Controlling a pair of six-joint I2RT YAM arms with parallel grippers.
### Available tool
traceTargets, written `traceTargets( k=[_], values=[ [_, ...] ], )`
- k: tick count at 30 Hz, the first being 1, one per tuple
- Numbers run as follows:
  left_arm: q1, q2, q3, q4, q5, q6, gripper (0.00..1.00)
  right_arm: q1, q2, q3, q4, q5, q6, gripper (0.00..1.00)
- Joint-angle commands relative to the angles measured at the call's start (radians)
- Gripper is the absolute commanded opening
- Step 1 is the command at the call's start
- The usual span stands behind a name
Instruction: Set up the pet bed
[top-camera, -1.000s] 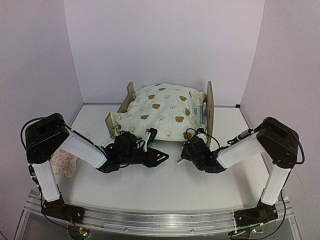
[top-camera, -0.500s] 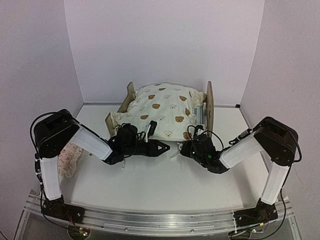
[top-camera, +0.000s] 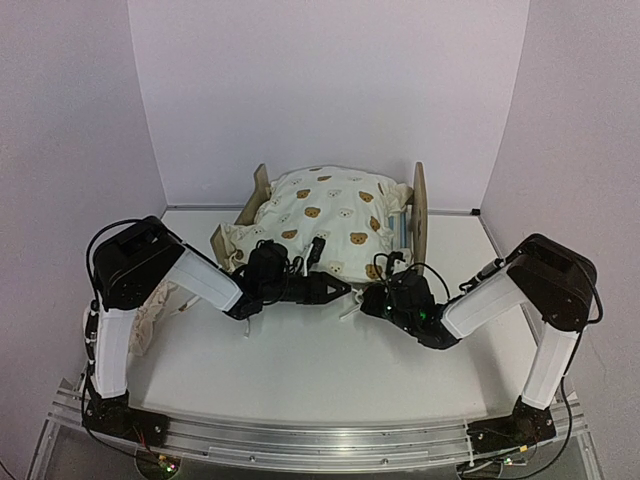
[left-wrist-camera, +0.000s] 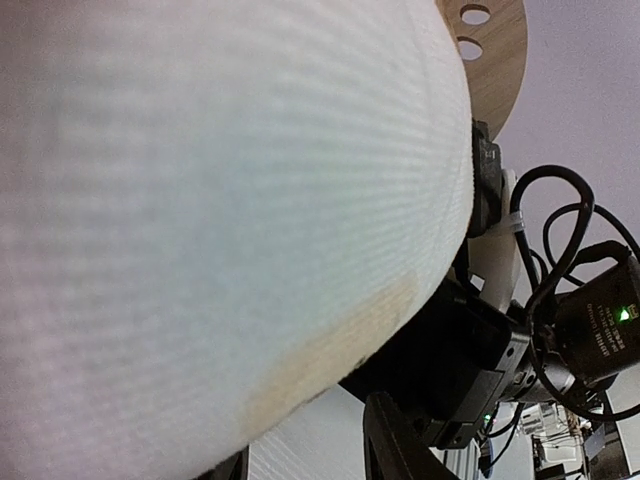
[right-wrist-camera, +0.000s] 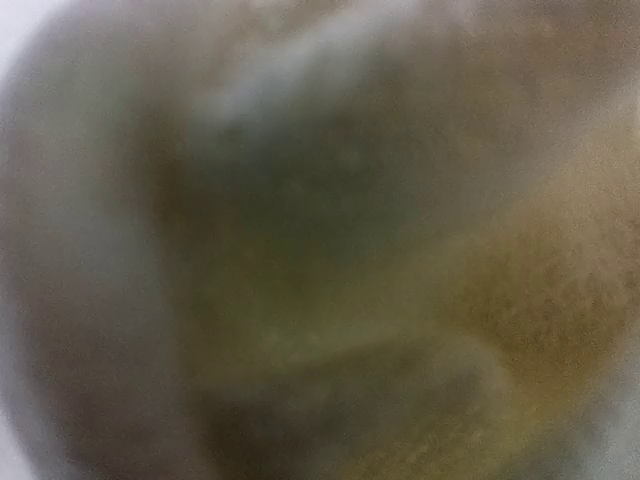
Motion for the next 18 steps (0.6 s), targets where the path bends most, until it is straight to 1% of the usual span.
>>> traceTargets(
  k=[1,5,11,18],
  values=[
    [0.010,0.024,0.070,-0.013,0.039,-0.031,0.41,-0.012,-0.016,-0.004,0.061,-0.055,-0.032,0.00],
    [0.018,0.047,0.100,-0.051,0.078,-0.035,0.39,-0.022,-0.013,-0.004,0.076,-0.102,-0.046,0.00],
    [0.041,0.057,0.121,-0.147,0.117,0.019,0.39,-0.038,-0.007,0.009,0.079,-0.179,-0.056,0.00],
    [0.046,0.087,0.167,-0.164,0.137,0.031,0.39,-0.046,0.006,0.015,0.083,-0.209,-0.046,0.00]
  ],
)
